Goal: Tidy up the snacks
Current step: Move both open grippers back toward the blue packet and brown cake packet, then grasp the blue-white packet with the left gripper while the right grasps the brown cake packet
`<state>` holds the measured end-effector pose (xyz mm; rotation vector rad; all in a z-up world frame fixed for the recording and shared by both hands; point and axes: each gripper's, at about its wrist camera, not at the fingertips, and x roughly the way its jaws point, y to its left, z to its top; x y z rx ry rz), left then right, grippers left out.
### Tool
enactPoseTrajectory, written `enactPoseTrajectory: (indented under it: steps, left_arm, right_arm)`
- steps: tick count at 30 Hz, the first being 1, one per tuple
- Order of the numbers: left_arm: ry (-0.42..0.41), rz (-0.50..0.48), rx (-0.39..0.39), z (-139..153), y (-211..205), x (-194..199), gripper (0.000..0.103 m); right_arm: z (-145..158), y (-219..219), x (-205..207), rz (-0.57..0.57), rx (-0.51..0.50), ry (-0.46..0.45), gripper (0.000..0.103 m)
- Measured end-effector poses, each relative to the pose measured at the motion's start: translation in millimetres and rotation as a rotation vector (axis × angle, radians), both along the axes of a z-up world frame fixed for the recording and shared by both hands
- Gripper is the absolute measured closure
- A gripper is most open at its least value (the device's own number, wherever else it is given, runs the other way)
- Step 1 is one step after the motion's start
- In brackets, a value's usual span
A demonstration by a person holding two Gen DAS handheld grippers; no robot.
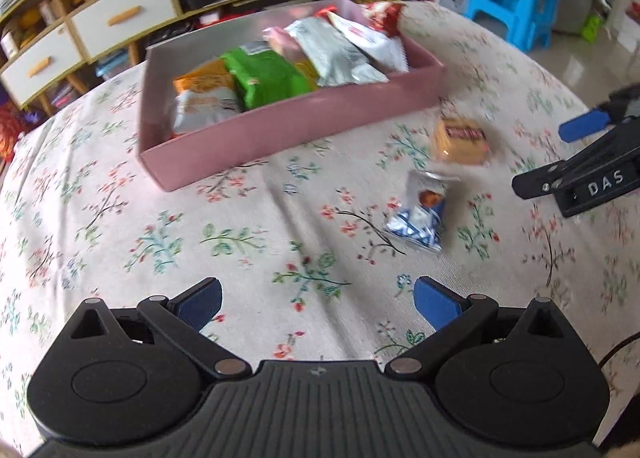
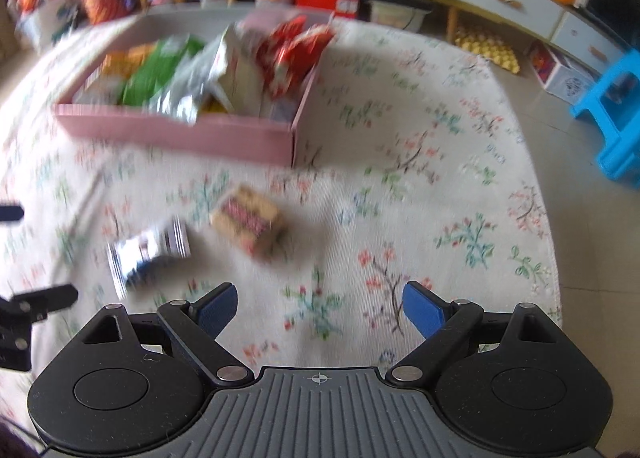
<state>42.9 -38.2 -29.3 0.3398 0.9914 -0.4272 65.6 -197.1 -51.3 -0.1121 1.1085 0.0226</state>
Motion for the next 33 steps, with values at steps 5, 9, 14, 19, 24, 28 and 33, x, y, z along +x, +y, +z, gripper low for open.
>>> enactPoseTrajectory:
  steps: [5,9,14,19,24,28,33]
  left_arm:
    - [-0.003,-0.064,-0.007,-11,-17,-3,0.001]
    - [-0.030,-0.085,-0.053,-15,-23,-5,0.000]
    - [-0.058,-0.130,-0.085,-18,-29,-7,0.000]
    - [-0.074,-0.154,-0.118,-19,-29,-6,0.000]
    - [-0.091,-0.170,-0.147,-19,-29,-3,0.009]
    - [-0.113,-0.179,-0.165,-18,-31,-1,0.021]
    - [-0.132,-0.189,-0.182,-16,-30,1,0.052]
  right_arm:
    - [-13,1,-6,0.068,-0.010,-0.016,0.004]
    - [-18,-6,-8,0.090,0.037,-0.056,0.000]
    - [-22,-20,-12,0.124,0.116,-0.113,0.000]
    - [-25,-24,-16,0.191,0.134,-0.174,0.000]
    - [-27,-25,-12,0.217,0.144,-0.208,0.000]
    - [-29,-26,-10,0.247,0.154,-0.233,0.000]
    - [-30,-26,-6,0.274,0.162,-0.251,0.000]
